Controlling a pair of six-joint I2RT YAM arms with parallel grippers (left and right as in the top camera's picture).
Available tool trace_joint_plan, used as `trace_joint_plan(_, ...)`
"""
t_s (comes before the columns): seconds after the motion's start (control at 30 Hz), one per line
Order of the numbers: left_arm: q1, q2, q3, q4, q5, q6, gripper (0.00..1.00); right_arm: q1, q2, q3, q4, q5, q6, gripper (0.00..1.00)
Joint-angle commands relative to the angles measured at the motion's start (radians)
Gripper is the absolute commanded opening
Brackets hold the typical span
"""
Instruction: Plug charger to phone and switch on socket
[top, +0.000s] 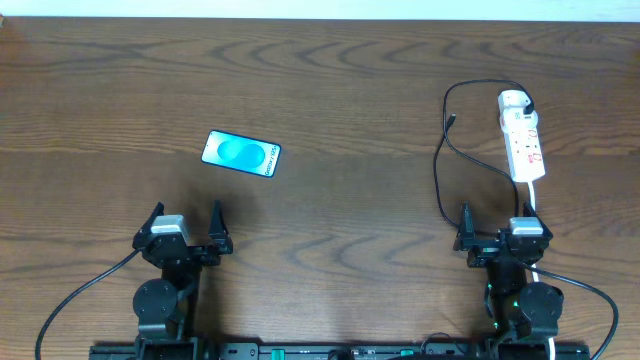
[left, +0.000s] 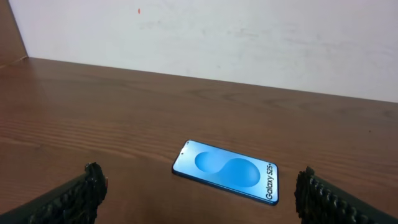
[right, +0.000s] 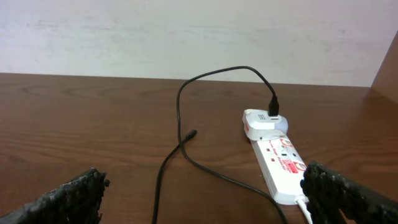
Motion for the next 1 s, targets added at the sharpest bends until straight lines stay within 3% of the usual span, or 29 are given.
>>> trace_joint_plan(0.0, 0.004, 0.003, -0.014, -0.008, 0.003, -0.027, 0.98, 0.014, -0.007, -0.002, -0.004, -0.013, -0.015, 0.99)
trace_joint_plan(0.17, 0.004, 0.003, 0.003, 0.047, 0.007, -0.15, 0.98, 0.014, -0.007, -0.002, -0.004, -0.013, -0.015, 0.99)
trace_joint_plan(0.6, 0.004, 0.039, 0.166, 0.045, 0.006, -0.157, 0.98, 0.014, -0.007, -0.002, -0.004, -0.013, -0.015, 0.99)
trace_joint_plan(0.97, 0.004, 0.309, 0.427, 0.004, 0.006, -0.157, 0.98, 0.014, -0.007, -0.002, -0.004, -0.013, -0.015, 0.99)
